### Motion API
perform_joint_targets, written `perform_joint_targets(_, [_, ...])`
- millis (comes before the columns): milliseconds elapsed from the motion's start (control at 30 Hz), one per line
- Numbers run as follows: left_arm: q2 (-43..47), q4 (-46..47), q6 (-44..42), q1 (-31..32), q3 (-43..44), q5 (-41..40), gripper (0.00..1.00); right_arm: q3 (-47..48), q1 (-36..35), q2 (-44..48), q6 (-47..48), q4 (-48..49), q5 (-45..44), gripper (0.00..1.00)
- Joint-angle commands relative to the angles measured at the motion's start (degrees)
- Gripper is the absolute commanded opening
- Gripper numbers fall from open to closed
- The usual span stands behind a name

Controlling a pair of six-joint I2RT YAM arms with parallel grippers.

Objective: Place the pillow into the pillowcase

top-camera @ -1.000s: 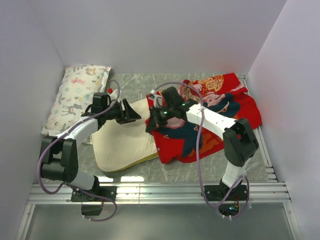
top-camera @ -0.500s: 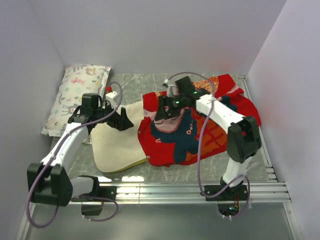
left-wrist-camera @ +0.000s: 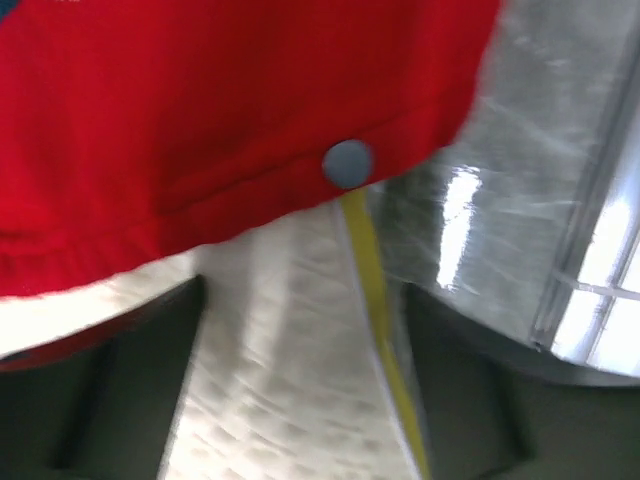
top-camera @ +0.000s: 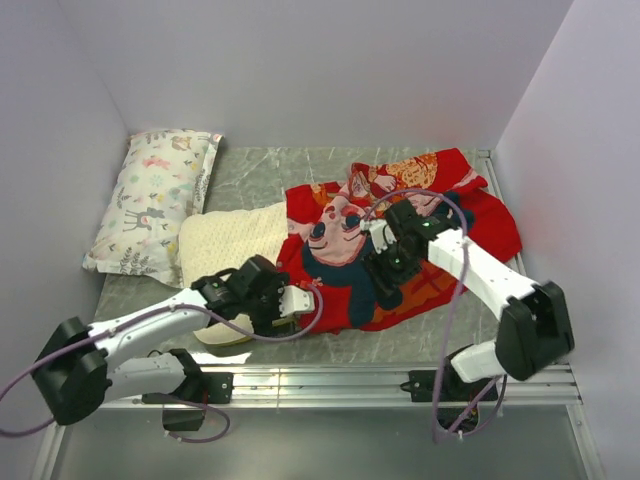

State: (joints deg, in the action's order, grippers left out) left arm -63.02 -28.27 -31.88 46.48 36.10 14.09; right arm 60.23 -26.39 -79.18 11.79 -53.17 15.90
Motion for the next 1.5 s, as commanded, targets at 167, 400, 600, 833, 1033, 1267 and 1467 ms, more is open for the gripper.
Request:
perform_joint_targets(167, [-11.76, 15.42, 7.34, 2.65, 6.08, -2.33, 0.14, 5.83, 3.17, -14.24, -5.02, 9.40, -9.06, 0.57])
perform_joint_targets(400, [-8.92, 5.34, -0.81, 3.27, 14.53, 14.47, 0.31, 24.74, 6.87, -16.63, 10.24, -9.29, 6.30, 0.77])
perform_joint_targets(600, [1.94, 4.46, 12.87, -12.35, 16.80, 21.85, 0.69, 51.01, 7.32, -21.80, 3.52, -8.30, 13.72, 0.85])
perform_joint_targets(833, [-13.68, 6.13, 24.14, -35.12, 26.02, 17.23, 0.70, 65.63, 1.96, -36.38, -5.02, -0.80, 9.50, 0.80])
perform_joint_targets(1033, [-31.09, 1.38, 18.00, -37.51, 35.35, 13.25, 0.69, 45.04, 0.73, -35.44, -5.11, 6.66, 5.73, 0.69])
perform_joint_targets(1267, [-43.49, -4.85, 13.69, -36.29, 41.51, 22.53, 0.56, 25.50, 0.29, -31.05, -1.69, 2.12, 8.18, 0.61])
perform_joint_targets(1467, [-40.52, -0.74, 12.45, -30.49, 36.86, 30.02, 0.49, 15.88, -0.59, -19.19, 6.65, -7.81, 25.21, 0.60])
